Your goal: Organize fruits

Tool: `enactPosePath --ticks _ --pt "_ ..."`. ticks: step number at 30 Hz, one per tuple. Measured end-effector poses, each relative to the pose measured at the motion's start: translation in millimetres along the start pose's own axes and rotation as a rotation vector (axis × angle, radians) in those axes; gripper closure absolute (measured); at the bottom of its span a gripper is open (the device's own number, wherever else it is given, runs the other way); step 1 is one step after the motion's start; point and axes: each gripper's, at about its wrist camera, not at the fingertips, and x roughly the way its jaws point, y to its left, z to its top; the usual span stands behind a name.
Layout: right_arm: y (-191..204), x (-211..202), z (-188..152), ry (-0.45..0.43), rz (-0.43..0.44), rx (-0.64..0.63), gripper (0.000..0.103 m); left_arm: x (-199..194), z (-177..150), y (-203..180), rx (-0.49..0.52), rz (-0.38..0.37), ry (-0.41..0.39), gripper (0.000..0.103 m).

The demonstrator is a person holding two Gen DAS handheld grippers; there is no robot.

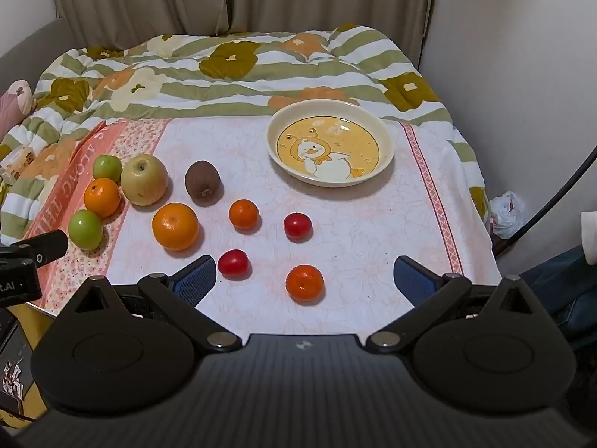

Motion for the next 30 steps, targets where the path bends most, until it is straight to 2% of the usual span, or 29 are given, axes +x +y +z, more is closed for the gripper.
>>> enactPosePath --ticks 6,11,30 --pt "0 -1 -1 0.000 0.002 0.000 0.000 2 3 -10 0.014 0.010 -0.009 0.000" --pt "-3 1 -2 -0.001 0.006 0.000 0.000 -4 -1 2 0.003 -0.006 -0.024 0.000" --pt "-3 -3 -3 -0.010 0.021 0.001 0.000 -6 1 2 0.003 -0.002 -0.021 0.000"
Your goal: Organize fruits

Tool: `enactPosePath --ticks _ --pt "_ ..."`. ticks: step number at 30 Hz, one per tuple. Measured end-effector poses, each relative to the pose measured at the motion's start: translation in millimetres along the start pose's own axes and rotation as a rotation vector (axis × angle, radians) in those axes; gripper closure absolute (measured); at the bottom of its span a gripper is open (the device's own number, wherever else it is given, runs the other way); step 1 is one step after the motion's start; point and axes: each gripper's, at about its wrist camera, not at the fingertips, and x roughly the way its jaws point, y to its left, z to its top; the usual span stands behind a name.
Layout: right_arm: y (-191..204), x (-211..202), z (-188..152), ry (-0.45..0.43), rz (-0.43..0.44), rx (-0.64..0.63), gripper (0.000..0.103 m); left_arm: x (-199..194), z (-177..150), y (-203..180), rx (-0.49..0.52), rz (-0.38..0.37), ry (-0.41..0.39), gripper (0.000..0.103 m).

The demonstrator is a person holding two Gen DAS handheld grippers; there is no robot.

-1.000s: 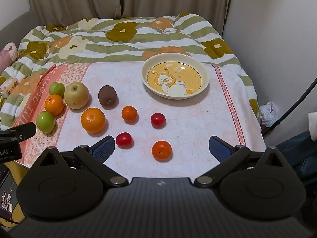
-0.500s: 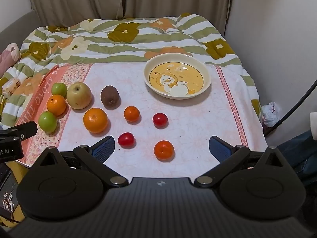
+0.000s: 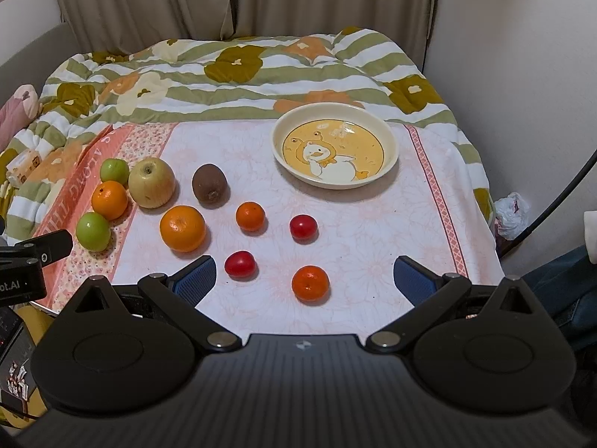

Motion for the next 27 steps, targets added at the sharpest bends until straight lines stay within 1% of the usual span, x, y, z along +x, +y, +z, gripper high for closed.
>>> enactPosePath --ticks 19,27 --pt "5 -1 2 0.000 0.004 -0.004 0.000 -1 0 3 -0.008 0.005 0.006 0.000" --pt "10 1 0 0.004 0.022 -0.011 0.000 1 -1 4 -0.013 0.012 0.012 0.000"
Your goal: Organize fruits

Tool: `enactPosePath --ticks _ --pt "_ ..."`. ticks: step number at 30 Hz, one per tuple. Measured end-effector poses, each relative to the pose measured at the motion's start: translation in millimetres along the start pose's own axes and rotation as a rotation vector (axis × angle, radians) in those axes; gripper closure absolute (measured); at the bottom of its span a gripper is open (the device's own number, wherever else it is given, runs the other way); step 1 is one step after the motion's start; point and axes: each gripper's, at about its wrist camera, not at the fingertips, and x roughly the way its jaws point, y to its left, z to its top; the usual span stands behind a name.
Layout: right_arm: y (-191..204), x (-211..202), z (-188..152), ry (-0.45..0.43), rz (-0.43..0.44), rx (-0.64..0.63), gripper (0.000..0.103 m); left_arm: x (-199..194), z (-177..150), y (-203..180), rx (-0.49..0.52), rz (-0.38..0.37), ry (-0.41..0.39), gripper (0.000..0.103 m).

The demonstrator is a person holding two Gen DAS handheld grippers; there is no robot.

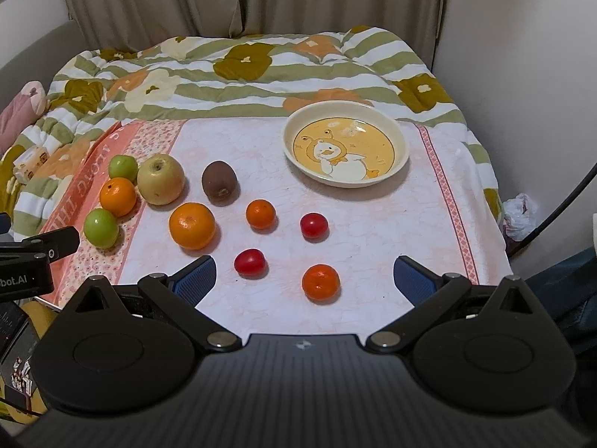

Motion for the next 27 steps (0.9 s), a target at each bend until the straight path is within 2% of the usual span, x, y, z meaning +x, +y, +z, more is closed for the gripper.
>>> enactPosePath --ticks 27 --pt "-8.3 -1.6 -4.0 -0.006 0.006 0.017 0.000 -3.9 3.0 -4.6 0.000 0.003 -0.009 0.000"
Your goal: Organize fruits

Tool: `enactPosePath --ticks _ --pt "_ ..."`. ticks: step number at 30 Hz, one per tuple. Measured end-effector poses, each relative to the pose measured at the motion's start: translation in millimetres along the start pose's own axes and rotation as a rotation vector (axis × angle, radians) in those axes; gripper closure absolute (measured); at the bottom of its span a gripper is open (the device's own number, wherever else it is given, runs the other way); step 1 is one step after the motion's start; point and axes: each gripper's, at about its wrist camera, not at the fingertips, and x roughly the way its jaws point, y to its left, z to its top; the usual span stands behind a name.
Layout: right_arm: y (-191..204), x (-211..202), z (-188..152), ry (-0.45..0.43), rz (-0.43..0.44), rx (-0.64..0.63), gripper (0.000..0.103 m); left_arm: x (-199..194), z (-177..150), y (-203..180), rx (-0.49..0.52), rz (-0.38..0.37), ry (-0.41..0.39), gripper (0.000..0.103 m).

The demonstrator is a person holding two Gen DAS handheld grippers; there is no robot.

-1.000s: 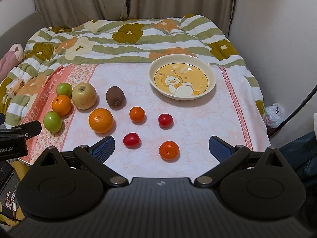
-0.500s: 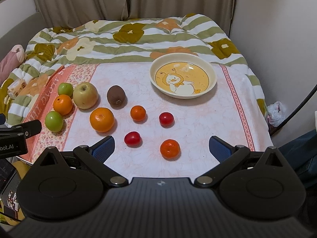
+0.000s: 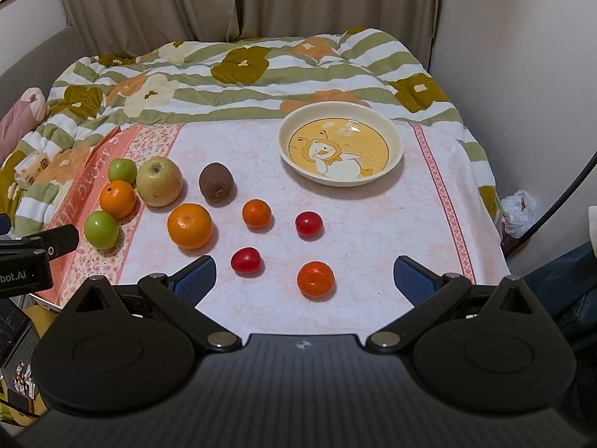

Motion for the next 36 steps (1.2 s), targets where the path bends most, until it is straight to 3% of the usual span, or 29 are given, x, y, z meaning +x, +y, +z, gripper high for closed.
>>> enactPosePath --ticks 24,27,30,36 --pt "-16 -4 8 -0.002 0.005 -0.025 0.000 -7 4 -6 0.007 0.030 -0.021 0.000" --pt "-16 -4 9 -0.030 0.001 -0.069 0.000 -8 6 -4 -0.002 0.036 -0.025 0.000" --pt "-16 -6 5 -0.121 0.028 -0.131 0.000 -3 4 -2 -0.018 0.050 -0.021 0.000" --pt "-9 15 11 -0.128 0.104 -0.188 0.000 14 -8 11 -0.025 0.078 -0.032 0.000"
